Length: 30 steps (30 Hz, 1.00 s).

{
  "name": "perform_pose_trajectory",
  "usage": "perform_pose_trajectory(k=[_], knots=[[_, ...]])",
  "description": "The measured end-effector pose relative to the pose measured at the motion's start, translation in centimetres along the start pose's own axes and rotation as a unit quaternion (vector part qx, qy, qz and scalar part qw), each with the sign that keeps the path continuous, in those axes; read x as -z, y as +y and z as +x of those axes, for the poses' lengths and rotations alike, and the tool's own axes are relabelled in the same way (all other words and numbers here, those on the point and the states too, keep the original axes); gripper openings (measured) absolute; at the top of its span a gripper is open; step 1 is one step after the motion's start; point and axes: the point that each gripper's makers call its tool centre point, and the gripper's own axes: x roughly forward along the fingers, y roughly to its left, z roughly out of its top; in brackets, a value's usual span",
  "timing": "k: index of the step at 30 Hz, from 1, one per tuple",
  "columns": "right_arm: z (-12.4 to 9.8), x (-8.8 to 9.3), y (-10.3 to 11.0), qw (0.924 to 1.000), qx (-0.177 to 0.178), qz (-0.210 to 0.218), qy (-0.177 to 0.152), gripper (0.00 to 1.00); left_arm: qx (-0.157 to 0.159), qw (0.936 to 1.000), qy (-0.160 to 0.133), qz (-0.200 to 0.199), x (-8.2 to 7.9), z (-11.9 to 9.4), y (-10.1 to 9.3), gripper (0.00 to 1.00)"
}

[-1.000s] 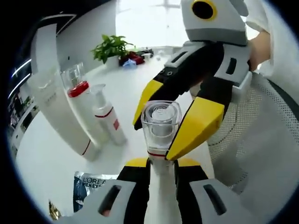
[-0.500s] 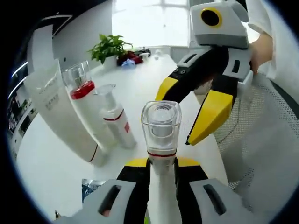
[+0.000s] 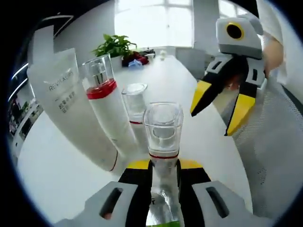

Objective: Arrange the skincare products in the storage area until every visible bottle or jar stands upright without overlapping.

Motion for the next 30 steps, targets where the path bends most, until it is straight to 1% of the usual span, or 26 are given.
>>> perform_pose_trajectory(k=[7,17,27,30], knots=[[-0.1,0.1,0.0,1.0,0.001,0.004,0.001,0.28,0.001,1.0,-0.005,-0.001,-0.4,0.4,1.2,0.16],[-0.3,0.3,-0.1,1.0,0.005,0.005,0.003,0.28,0.0,1.0,-0.005,0.006,-1.1,1.2,2.7,0.17],[-0.3,0.5,-0.2,0.9999,0.006,0.008,0.006,0.28,0.003,1.0,-0.006,0.001,-1.1,1.3,2.8,0.17],[-0.2,0.5,-0.1,0.9999,0.005,0.007,0.006,0.28,0.006,1.0,-0.005,0.0,-1.0,1.3,2.7,0.19]])
